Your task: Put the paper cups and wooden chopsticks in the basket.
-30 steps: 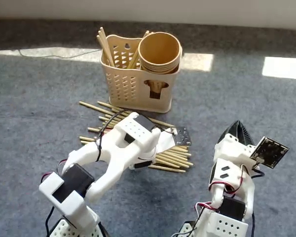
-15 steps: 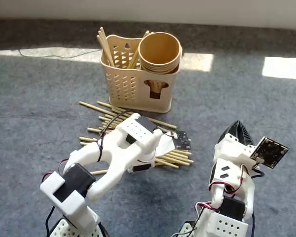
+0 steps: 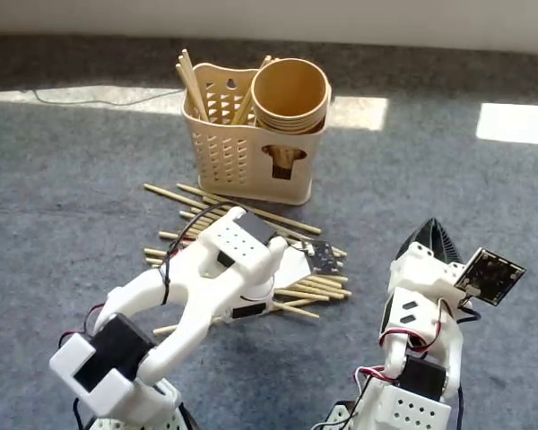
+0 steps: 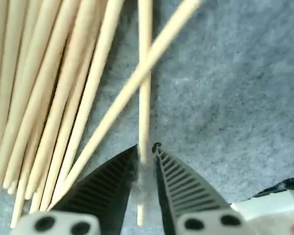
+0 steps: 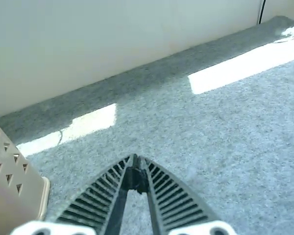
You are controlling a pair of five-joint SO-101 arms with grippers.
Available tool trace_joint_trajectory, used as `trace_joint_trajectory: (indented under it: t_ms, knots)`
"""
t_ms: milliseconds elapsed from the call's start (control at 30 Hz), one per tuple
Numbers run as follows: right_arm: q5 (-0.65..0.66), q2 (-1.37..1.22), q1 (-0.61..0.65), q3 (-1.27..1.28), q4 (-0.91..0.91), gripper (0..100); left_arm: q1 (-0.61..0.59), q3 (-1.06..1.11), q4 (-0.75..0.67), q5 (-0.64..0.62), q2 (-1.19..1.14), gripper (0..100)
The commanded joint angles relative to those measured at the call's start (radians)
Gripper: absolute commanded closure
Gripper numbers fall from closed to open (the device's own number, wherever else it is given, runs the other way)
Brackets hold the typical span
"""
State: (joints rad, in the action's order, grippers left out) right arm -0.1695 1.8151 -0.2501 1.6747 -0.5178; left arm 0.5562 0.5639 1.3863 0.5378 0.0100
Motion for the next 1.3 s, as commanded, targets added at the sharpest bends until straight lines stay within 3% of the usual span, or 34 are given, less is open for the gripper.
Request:
trace_joint_trajectory:
  t_ms: [0, 500, 667, 933, 1267]
  knots:
    - [-0.006, 0.007, -0.01, 0.084, 0.033, 99.2, 0.01, 0.012, -0.052, -0.032, 0.058, 91]
    - [-0.006, 0.007, -0.008, 0.084, 0.033, 99.2, 0.038, 0.056, -0.238, -0.115, 0.051, 91]
    - [-0.006, 0.007, -0.008, 0.084, 0.033, 99.2, 0.03, 0.045, -0.275, -0.126, -0.047, 92]
    - [-0.006, 0.007, -0.008, 0.085, 0.031, 99.2, 0.036, 0.03, -0.264, -0.186, 0.007, 92]
    - [-0.006, 0.007, -0.008, 0.085, 0.031, 99.2, 0.084, 0.042, -0.13, -0.192, 0.237, 91]
